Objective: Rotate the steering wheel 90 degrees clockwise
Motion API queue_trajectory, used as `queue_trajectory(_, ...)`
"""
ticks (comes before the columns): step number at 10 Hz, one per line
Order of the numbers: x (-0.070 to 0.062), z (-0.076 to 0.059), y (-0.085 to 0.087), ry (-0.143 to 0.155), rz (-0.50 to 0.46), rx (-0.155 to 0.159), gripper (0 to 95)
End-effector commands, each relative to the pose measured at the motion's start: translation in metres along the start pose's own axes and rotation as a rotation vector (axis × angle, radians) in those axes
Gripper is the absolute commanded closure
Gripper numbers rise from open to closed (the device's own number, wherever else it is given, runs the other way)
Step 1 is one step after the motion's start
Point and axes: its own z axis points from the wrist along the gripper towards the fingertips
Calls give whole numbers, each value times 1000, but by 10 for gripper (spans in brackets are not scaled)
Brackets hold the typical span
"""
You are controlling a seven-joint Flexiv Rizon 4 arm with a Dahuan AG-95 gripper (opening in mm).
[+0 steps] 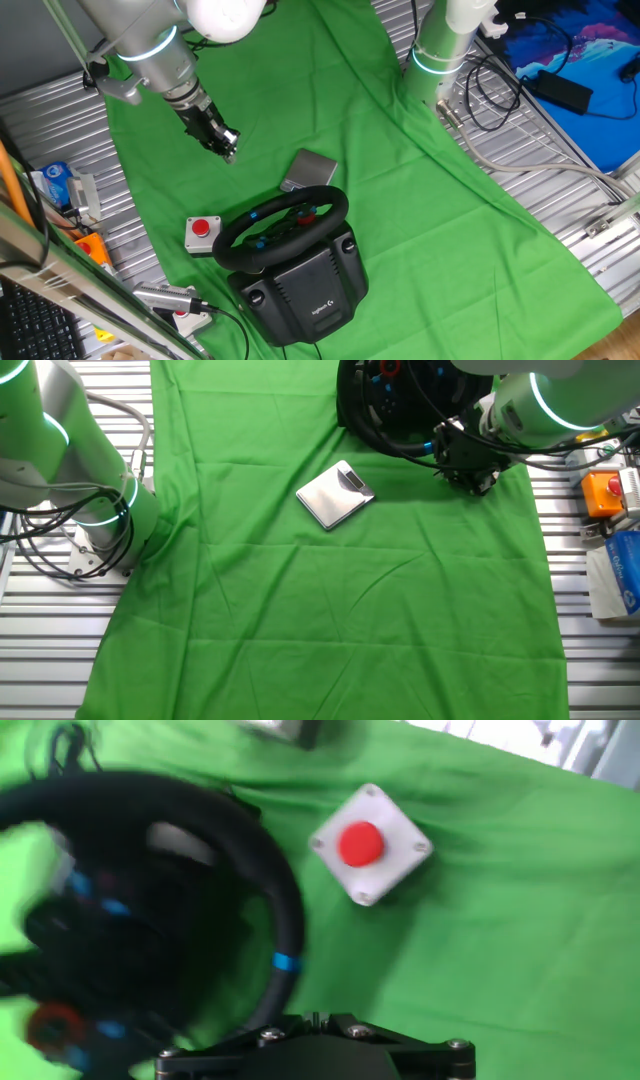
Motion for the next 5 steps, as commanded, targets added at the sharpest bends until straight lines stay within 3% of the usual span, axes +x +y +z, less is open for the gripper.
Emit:
queue_trajectory(1, 1, 1, 0, -1, 2, 4, 950)
queue_trajectory(5, 1, 1, 0, 1, 17, 6, 950)
